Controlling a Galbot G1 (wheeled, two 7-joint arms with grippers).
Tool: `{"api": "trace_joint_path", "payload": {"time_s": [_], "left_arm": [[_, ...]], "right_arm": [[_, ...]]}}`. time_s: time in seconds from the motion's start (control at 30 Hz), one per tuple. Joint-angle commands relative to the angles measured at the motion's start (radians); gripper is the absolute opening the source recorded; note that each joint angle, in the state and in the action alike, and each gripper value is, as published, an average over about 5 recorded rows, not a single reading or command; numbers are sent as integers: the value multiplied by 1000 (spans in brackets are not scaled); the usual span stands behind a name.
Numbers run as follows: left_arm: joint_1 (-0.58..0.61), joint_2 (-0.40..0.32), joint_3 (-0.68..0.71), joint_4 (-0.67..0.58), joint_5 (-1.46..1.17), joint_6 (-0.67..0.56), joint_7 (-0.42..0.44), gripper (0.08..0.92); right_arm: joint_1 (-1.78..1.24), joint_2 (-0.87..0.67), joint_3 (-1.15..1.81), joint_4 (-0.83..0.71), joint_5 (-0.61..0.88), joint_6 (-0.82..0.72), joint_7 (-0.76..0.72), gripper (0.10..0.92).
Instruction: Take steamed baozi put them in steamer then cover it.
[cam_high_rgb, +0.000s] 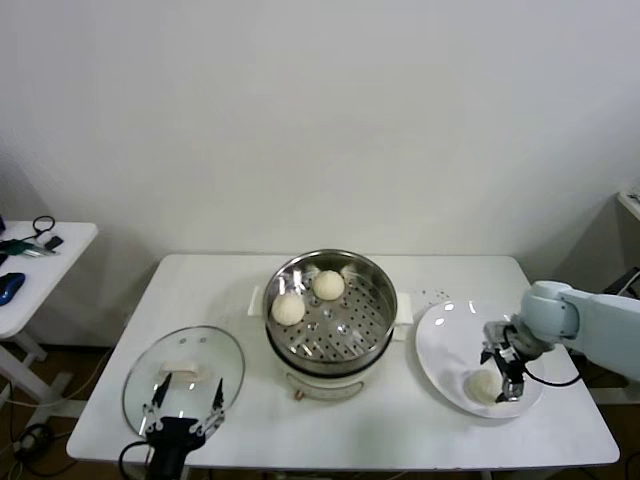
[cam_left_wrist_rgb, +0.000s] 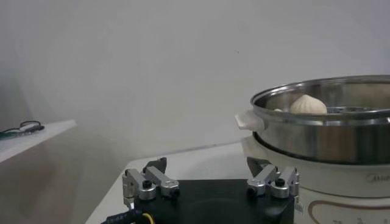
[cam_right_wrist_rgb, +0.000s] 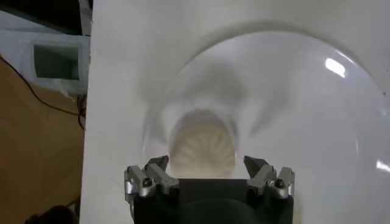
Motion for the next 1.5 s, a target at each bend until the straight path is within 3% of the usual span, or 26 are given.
{"api": "trace_joint_path", "payload": {"time_s": [0.03, 0.47, 0.67, 0.97, 1.2, 1.33, 1.5], "left_arm": [[0, 2, 1, 1, 1, 0, 0, 823], [-6, 1, 3, 5, 4, 2, -1, 823], [-5, -1, 7, 4, 11, 1, -1, 823], [0, 0, 8, -1, 21, 2, -1, 823], [5, 6, 1, 5, 22, 1, -2, 823], [5, 6, -2, 5, 21, 0, -2, 823], [4, 3, -4, 0, 13, -2, -9, 823]], "right_arm": [[-61, -7, 46, -28, -20, 0, 6, 822], [-56, 5, 68, -22, -20, 24, -16, 696], [156, 47, -8, -37, -84, 176, -94, 650], [751, 314, -226, -32, 41, 550, -168, 645], [883, 546, -113, 30, 187, 784, -218, 645], [814, 643, -76, 122, 126, 792, -186, 643], [617, 723, -56, 155, -53, 789, -126, 638]]}}
